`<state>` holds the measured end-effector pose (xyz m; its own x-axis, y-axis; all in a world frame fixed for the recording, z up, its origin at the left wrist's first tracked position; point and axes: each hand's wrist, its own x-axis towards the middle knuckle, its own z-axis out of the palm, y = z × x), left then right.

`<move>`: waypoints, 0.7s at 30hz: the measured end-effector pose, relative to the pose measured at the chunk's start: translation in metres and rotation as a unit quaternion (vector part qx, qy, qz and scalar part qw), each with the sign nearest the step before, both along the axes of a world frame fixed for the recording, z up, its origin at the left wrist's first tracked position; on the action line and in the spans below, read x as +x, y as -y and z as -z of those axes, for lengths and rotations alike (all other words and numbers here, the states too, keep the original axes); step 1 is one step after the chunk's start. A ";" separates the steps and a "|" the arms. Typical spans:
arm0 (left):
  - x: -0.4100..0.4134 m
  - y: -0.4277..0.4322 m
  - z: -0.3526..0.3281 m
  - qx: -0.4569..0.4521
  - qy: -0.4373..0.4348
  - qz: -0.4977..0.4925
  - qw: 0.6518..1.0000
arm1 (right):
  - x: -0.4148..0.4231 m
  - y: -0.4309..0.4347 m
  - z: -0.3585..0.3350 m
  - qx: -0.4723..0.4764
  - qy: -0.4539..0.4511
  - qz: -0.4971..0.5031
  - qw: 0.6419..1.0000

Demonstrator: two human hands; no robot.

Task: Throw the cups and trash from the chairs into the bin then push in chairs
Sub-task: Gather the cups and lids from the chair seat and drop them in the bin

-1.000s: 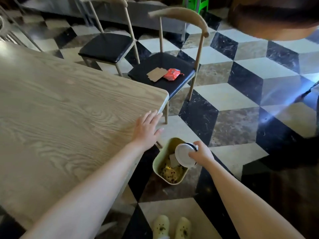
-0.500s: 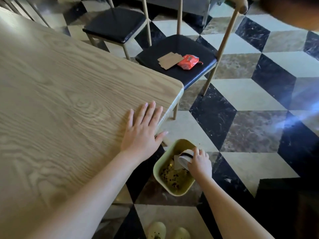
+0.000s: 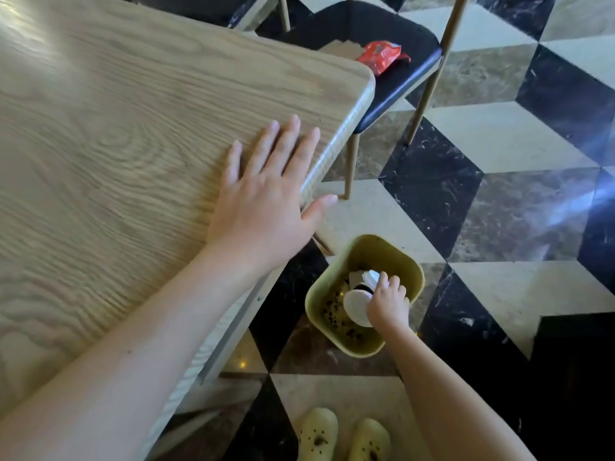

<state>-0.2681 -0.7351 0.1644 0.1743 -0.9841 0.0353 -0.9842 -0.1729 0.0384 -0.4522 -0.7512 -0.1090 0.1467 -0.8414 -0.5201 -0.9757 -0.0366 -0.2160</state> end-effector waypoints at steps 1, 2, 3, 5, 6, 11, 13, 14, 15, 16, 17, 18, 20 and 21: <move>0.002 0.001 0.000 -0.004 -0.001 -0.003 1.000 | 0.000 0.001 0.002 0.002 -0.004 -0.009 1.000; 0.003 0.001 -0.004 -0.008 -0.002 -0.005 1.000 | -0.003 0.000 0.000 0.009 -0.009 -0.017 1.000; 0.003 0.001 -0.008 -0.010 -0.001 -0.005 1.000 | -0.005 0.000 -0.004 0.021 -0.011 -0.019 1.000; 0.007 0.006 -0.004 -0.005 0.007 -0.005 1.000 | -0.008 0.002 0.000 0.039 -0.008 -0.030 0.999; 0.008 0.008 -0.001 -0.001 0.008 -0.007 1.000 | -0.010 0.002 0.001 0.047 -0.009 -0.043 0.998; 0.010 0.010 0.005 0.017 0.004 -0.014 1.000 | -0.024 -0.006 -0.021 0.103 -0.022 -0.102 0.989; 0.007 0.011 -0.001 0.032 0.001 -0.011 0.999 | -0.033 -0.011 -0.047 0.131 -0.029 -0.119 0.984; 0.006 0.011 -0.004 0.045 -0.002 -0.010 0.999 | -0.037 -0.013 -0.062 0.149 -0.033 -0.128 0.980; 0.004 0.011 -0.009 0.060 -0.007 -0.011 0.998 | -0.041 -0.015 -0.078 0.168 -0.035 -0.137 0.976; 0.000 0.009 -0.012 0.078 -0.017 -0.016 0.997 | -0.044 -0.017 -0.094 0.183 -0.037 -0.145 0.972; -0.004 0.006 -0.017 0.096 -0.029 -0.025 0.995 | -0.048 -0.019 -0.111 0.193 -0.040 -0.151 0.969; -0.010 0.000 -0.022 0.114 -0.038 -0.033 0.992 | -0.052 -0.021 -0.128 0.202 -0.042 -0.152 0.967; -0.024 -0.017 -0.030 0.152 -0.048 -0.039 0.986 | -0.058 -0.026 -0.158 0.220 -0.042 -0.148 0.963; -0.030 -0.028 -0.035 0.175 -0.049 -0.035 0.983 | -0.061 -0.029 -0.176 0.227 -0.040 -0.143 0.962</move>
